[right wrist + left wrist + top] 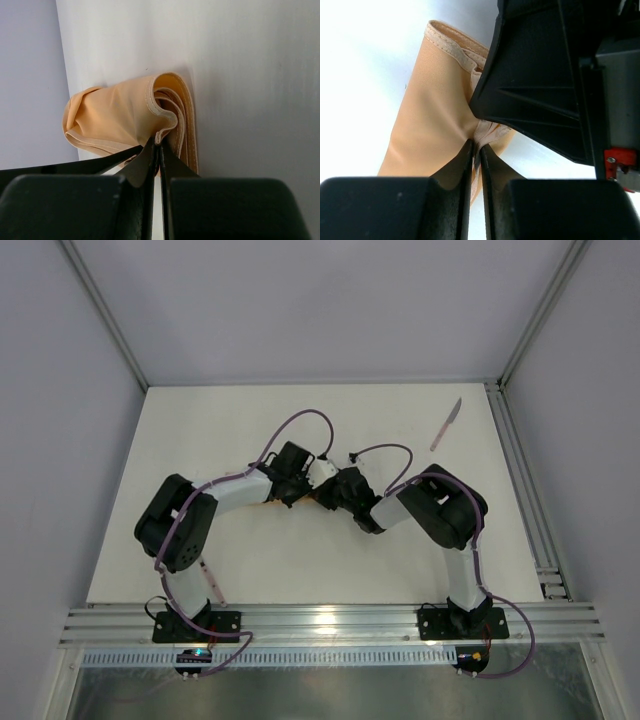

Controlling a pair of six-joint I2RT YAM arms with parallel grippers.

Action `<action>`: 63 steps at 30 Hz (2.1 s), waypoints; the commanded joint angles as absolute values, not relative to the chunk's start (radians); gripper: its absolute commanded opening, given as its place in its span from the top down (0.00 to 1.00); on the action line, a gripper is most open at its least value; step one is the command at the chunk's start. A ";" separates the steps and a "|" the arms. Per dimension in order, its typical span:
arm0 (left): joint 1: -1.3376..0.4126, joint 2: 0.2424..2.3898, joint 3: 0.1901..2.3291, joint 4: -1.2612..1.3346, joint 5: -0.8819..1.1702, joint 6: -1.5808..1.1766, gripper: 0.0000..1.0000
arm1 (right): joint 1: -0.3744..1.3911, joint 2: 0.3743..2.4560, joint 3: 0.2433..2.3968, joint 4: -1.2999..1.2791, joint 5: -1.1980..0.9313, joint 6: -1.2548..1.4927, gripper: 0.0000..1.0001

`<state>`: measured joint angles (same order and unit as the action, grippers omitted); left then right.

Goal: Fold the napkin into a case and place the utensils inside
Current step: Stuff the top corner of the smaller-rectangle-folded napkin into the folded napkin.

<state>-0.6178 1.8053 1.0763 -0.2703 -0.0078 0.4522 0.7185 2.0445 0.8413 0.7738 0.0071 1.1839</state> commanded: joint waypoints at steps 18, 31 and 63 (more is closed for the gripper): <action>-0.614 1.712 1.022 -0.233 -0.094 0.449 1.00 | 0.726 1.967 0.842 0.773 -0.051 1.066 0.77; -0.623 1.600 0.847 -0.046 -0.112 0.575 1.00 | 0.514 1.750 0.725 0.694 -0.446 0.766 0.63; -0.643 1.448 0.657 0.183 -0.149 0.713 1.00 | 0.669 2.045 1.330 0.061 -0.748 -0.278 0.55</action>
